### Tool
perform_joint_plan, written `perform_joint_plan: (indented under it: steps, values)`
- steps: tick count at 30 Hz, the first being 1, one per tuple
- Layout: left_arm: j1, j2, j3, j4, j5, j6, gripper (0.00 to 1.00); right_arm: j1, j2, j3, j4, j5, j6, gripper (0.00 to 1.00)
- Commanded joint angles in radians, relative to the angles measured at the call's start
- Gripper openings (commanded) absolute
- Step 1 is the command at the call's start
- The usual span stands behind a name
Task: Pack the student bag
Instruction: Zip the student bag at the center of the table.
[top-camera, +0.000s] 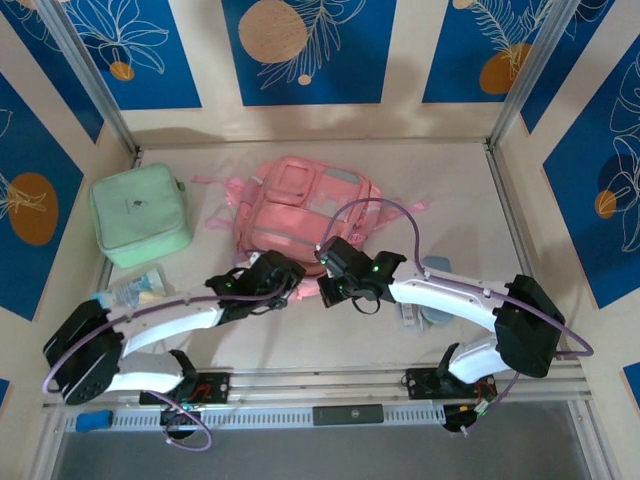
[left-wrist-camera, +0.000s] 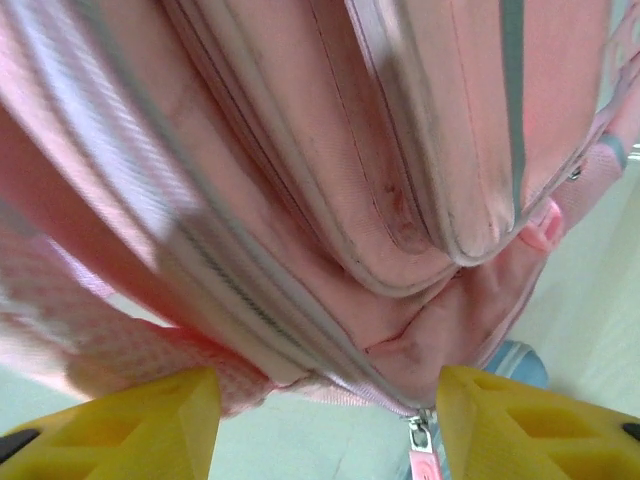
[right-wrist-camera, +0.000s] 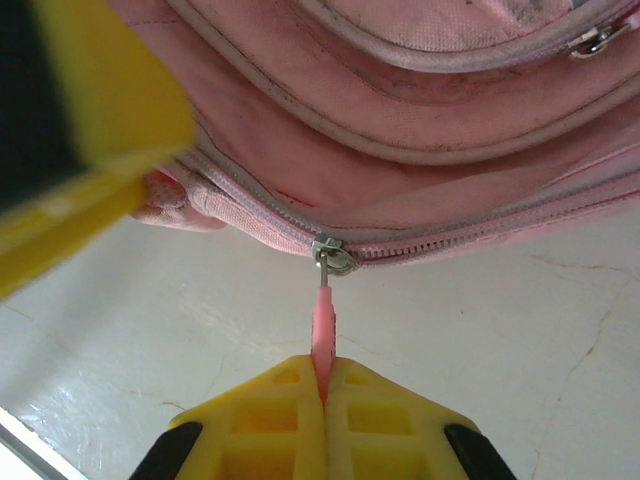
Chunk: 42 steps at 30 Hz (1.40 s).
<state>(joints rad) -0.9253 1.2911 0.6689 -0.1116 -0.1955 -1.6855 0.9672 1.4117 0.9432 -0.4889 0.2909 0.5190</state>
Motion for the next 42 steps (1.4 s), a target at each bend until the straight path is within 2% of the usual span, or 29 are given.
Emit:
perform_joint_plan:
  steps: [1,5,9,12,16,20,22,27,31,37,40,42]
  values:
    - [-0.024,0.077,0.023,0.057,-0.061,-0.160,0.57,0.005,-0.008,-0.011,0.037,-0.048,-0.017,0.00]
    - [-0.023,0.146,0.052,0.038,-0.101,-0.181,0.46,0.008,0.000,-0.007,0.027,-0.033,-0.023,0.00]
    - [-0.021,0.128,0.030,-0.032,-0.174,-0.198,0.18,0.008,-0.001,-0.007,-0.002,0.020,-0.011,0.00]
    - [-0.001,0.062,0.008,-0.132,-0.210,-0.171,0.01,-0.003,-0.007,-0.012,-0.050,0.074,0.011,0.00]
    - [0.073,-0.076,-0.063,-0.181,-0.213,-0.084,0.00,-0.048,-0.031,-0.046,-0.097,0.108,0.047,0.00]
    - [0.181,-0.212,-0.108,-0.229,-0.151,0.052,0.00,-0.157,-0.055,-0.094,-0.097,0.100,0.066,0.00]
    - [0.231,-0.251,-0.120,-0.250,-0.102,0.103,0.00,-0.214,-0.045,-0.096,-0.076,0.108,0.059,0.00]
    - [0.284,-0.300,-0.133,-0.247,-0.063,0.183,0.00,-0.328,0.025,-0.042,-0.014,0.116,0.040,0.00]
    - [0.301,-0.289,-0.120,-0.240,-0.029,0.224,0.00,-0.329,0.040,-0.004,-0.008,0.113,0.010,0.00]
    - [0.302,-0.260,-0.076,-0.241,0.001,0.313,0.00,-0.253,0.025,-0.004,-0.008,0.029,-0.053,0.00]
    - [0.302,-0.260,-0.067,-0.224,0.030,0.356,0.08,-0.243,0.009,-0.004,-0.027,-0.018,-0.051,0.00]
    - [0.302,-0.259,-0.049,-0.254,0.042,0.395,0.18,-0.242,-0.010,-0.006,-0.037,-0.047,-0.045,0.02]
